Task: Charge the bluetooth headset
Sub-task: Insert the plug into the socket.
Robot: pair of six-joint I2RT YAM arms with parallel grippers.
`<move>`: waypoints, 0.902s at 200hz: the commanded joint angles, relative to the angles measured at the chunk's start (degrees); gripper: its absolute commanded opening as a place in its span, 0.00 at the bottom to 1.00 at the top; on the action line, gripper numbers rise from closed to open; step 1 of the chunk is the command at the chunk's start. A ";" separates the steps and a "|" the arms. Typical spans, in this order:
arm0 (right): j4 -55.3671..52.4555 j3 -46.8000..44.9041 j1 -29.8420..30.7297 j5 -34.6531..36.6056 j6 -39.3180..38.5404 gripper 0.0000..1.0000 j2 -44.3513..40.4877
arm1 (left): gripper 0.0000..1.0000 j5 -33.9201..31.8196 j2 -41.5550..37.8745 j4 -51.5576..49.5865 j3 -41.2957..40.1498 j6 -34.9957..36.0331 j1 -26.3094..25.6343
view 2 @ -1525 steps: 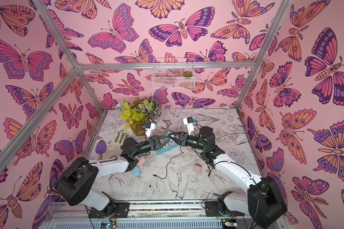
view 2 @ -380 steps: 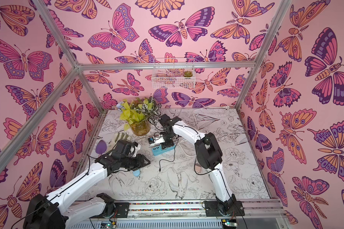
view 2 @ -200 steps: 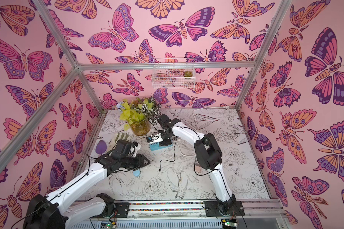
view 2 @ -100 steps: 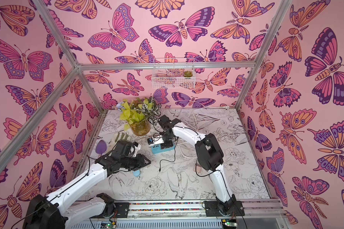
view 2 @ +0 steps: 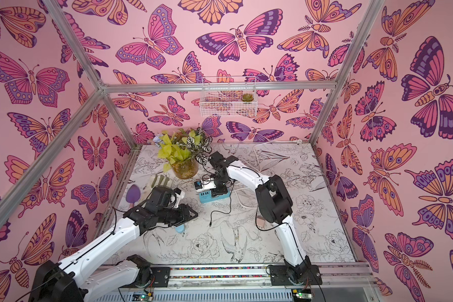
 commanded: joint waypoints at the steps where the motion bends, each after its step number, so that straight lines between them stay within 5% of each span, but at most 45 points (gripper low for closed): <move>1: -7.20 -5.29 1.01 3.69 2.08 0.06 6.33 | 0.43 0.13 0.27 0.36 -0.38 -0.06 0.38; 91: -2.68 -0.09 1.03 9.47 7.35 0.38 1.12 | 0.43 1.17 1.91 1.48 0.32 0.22 0.38; 180: 6.80 -3.87 1.00 12.88 13.71 0.45 -7.19 | 0.44 1.55 0.27 2.05 -0.62 -0.55 0.36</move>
